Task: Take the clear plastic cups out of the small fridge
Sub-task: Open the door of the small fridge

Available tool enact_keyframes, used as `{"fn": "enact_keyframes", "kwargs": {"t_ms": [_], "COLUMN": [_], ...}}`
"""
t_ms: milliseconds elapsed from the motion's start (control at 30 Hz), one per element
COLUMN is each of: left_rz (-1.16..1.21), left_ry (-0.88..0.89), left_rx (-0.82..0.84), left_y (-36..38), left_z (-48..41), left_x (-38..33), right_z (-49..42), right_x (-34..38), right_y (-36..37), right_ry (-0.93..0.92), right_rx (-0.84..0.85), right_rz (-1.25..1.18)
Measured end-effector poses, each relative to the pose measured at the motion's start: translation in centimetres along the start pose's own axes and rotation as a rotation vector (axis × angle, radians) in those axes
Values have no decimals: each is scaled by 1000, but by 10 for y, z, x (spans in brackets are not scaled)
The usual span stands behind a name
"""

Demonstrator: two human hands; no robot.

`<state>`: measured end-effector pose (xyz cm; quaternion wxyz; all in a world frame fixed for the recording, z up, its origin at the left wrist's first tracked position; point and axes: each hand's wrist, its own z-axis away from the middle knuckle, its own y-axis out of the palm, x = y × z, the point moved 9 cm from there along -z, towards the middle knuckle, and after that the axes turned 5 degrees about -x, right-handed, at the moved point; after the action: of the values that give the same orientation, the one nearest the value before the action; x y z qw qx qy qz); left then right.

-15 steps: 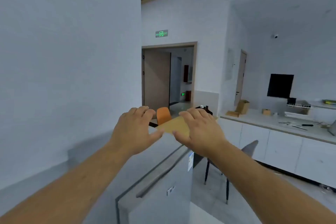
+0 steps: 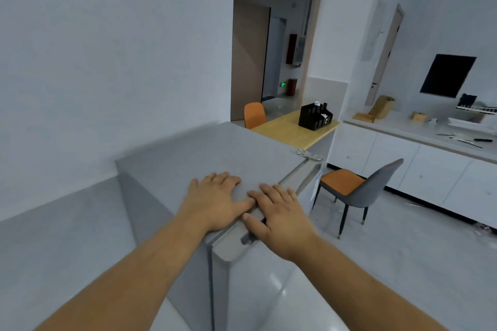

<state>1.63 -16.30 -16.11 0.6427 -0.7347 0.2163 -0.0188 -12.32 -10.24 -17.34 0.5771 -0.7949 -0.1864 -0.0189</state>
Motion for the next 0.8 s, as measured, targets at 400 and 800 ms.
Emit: {"fn": "enact_keyframes", "kwargs": {"t_ms": [400, 800], "left_rz": [-15, 92], "left_ry": [127, 294], "left_rx": [-35, -125], "left_y": [9, 10], "left_z": [-38, -38], "left_x": [-27, -65], "right_z": [48, 80], "right_x": [15, -94], "right_y": [-40, -91], "right_ry": [-171, 528], "right_rx": [-185, 19], "right_rz": [-11, 424]}}
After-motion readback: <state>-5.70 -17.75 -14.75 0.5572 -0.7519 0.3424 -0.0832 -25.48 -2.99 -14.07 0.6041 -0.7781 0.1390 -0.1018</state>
